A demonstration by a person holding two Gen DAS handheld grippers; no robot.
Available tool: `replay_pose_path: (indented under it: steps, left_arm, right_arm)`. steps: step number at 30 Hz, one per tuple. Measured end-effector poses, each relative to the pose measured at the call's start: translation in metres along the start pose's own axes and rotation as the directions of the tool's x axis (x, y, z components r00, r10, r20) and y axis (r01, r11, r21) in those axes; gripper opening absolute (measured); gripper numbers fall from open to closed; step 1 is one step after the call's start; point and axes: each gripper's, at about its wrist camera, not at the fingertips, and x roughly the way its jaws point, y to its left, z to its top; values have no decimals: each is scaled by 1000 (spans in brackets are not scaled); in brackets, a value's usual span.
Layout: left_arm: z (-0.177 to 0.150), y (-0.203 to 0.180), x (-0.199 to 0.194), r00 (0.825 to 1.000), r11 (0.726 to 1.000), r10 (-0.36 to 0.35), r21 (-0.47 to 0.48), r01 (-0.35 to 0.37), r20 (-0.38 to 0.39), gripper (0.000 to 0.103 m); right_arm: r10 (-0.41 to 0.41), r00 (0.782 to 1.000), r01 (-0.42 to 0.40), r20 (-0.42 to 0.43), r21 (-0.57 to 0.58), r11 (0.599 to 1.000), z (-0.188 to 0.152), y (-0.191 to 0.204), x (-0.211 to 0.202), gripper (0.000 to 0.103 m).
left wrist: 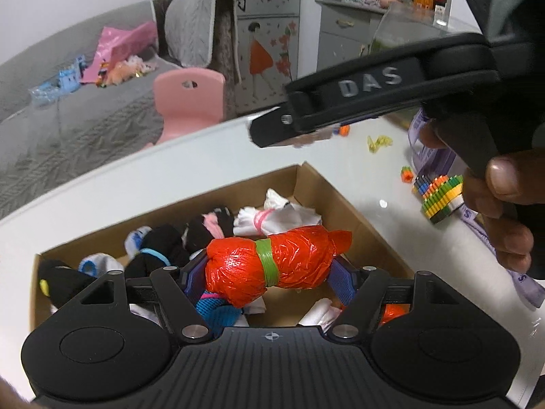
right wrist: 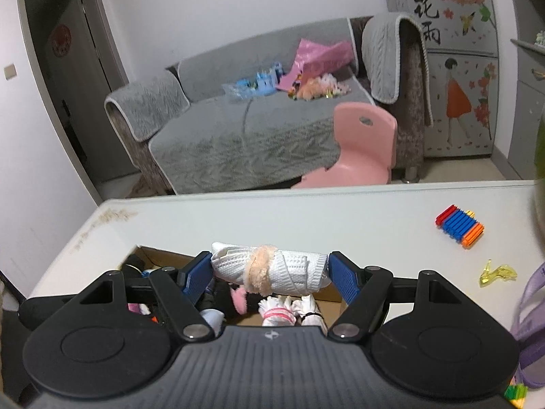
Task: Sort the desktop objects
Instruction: 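Carry both bundles over the box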
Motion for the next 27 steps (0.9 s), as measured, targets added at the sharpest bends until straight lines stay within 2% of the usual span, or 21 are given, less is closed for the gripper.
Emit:
replay_pose_path:
  steps: [6, 16, 27]
  left_arm:
    - [-7, 1, 17, 1000, 1000, -11, -11, 11, -30, 76]
    - [-13, -3, 26, 999, 999, -44, -12, 44, -22, 76]
    - [-21, -5, 34, 998, 998, -59, -36, 58, -28, 76]
  right_arm:
    - [-8, 998, 6, -59, -20, 1000, -3, 2, 21, 71]
    - [-44, 989, 38, -144, -47, 998, -9, 5, 45, 71]
    - [-74, 979, 61, -192, -74, 995, -15, 6, 59, 72]
